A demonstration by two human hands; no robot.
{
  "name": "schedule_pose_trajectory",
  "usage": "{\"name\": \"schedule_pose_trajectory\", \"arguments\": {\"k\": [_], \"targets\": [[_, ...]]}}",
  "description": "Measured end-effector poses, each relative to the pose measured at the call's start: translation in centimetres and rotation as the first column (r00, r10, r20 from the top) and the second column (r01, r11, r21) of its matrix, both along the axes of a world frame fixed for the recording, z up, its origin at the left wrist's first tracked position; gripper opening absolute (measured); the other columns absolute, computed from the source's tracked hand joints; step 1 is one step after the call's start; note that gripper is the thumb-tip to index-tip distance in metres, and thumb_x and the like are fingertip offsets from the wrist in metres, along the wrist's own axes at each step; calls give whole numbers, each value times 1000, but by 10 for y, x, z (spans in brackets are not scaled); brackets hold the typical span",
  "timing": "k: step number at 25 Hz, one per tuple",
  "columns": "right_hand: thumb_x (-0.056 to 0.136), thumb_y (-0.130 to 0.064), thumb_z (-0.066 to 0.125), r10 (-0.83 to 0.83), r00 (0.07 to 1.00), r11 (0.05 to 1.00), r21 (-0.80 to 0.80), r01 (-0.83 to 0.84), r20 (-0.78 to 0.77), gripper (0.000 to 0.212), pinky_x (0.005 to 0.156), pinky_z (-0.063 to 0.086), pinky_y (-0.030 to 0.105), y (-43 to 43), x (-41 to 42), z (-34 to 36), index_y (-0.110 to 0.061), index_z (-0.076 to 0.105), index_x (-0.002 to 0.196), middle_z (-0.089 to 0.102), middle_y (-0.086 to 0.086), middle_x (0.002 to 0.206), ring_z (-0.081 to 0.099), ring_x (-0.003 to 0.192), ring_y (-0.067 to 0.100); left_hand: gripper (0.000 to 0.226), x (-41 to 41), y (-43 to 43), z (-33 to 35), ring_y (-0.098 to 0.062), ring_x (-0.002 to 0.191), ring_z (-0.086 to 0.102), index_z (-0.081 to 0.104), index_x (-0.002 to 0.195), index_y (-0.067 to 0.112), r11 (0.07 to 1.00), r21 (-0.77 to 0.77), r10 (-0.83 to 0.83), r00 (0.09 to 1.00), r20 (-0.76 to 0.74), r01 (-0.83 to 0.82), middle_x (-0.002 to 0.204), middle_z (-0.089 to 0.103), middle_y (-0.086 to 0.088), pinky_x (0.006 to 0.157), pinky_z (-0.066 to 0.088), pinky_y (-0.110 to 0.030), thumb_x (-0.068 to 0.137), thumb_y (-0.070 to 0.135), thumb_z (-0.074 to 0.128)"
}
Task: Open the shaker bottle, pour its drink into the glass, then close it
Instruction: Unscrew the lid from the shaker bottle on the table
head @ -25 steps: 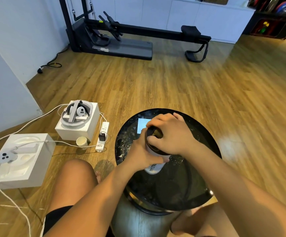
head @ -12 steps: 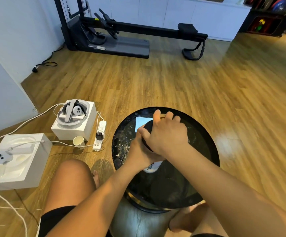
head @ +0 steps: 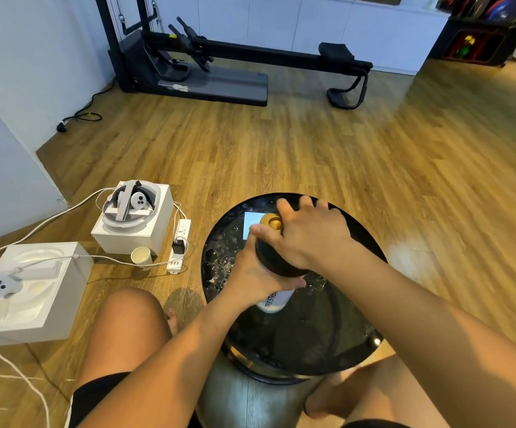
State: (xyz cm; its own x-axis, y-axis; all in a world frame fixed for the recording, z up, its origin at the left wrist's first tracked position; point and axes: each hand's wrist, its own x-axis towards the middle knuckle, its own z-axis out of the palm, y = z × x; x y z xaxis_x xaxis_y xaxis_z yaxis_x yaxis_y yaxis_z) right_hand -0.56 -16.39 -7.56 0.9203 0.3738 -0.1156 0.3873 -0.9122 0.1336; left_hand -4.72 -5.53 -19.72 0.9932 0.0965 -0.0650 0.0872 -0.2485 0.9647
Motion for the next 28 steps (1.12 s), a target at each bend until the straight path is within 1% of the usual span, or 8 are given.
{"name": "schedule_pose_trajectory", "arguments": {"k": [4,8,11,14,17,20,23,28], "targets": [[71,-73,54,88,991,996,16,-86,-105,78,71,44,39,5,1,5,-22,41,129,50,7,117,54,94,28,96,0,5,0,1,103,65,44,118,48,999,17,-31,1000,1,31,106,69,17,80,50,-15,38,46,98],[55,-40,79,237,881,970,52,-237,-409,94,111,13,66,4,7,22,-35,32,137,36,-5,138,23,138,24,118,0,6,0,1,113,58,32,142,37,996,62,-66,998,24,64,125,60,18,97,47,-16,47,35,103],[69,-80,50,166,942,986,35,-163,-290,90,109,20,63,2,2,18,-37,27,144,29,1,152,13,144,32,109,2,4,-3,29,92,54,31,127,49,994,103,-24,1000,-2,24,101,60,45,72,42,4,44,40,101],[81,-80,9,-92,996,993,-80,92,-2,89,77,39,44,11,-13,4,-22,33,143,45,18,136,46,117,42,86,6,-1,1,7,84,65,34,103,48,982,186,-21,997,-78,35,89,63,26,58,42,-6,38,58,89],[91,-54,28,-6,999,999,-33,5,-33,62,73,37,39,15,-17,-4,-18,36,140,44,21,135,48,114,40,97,7,1,-5,12,89,64,34,116,49,990,137,-34,999,-7,35,97,62,23,65,46,-5,35,57,87],[73,-43,49,303,940,934,241,-262,-155,50,105,32,48,0,-16,-1,-27,53,120,44,3,137,32,134,24,89,1,5,-5,12,86,62,34,121,37,986,160,-62,997,54,52,96,55,25,65,42,2,50,46,88],[72,-41,58,426,901,823,448,-349,-81,29,114,21,50,-6,-17,-1,-32,56,99,53,-12,114,38,133,15,78,5,5,-10,4,87,62,37,107,41,988,145,-64,997,40,57,96,55,23,66,43,1,60,21,96],[86,-71,28,9,996,1000,3,-9,83,70,85,37,44,8,-11,-7,-20,42,132,50,15,126,46,115,36,114,5,5,-2,-12,98,68,53,125,14,995,79,-50,998,-45,54,98,68,12,73,53,-20,31,62,93]]}}
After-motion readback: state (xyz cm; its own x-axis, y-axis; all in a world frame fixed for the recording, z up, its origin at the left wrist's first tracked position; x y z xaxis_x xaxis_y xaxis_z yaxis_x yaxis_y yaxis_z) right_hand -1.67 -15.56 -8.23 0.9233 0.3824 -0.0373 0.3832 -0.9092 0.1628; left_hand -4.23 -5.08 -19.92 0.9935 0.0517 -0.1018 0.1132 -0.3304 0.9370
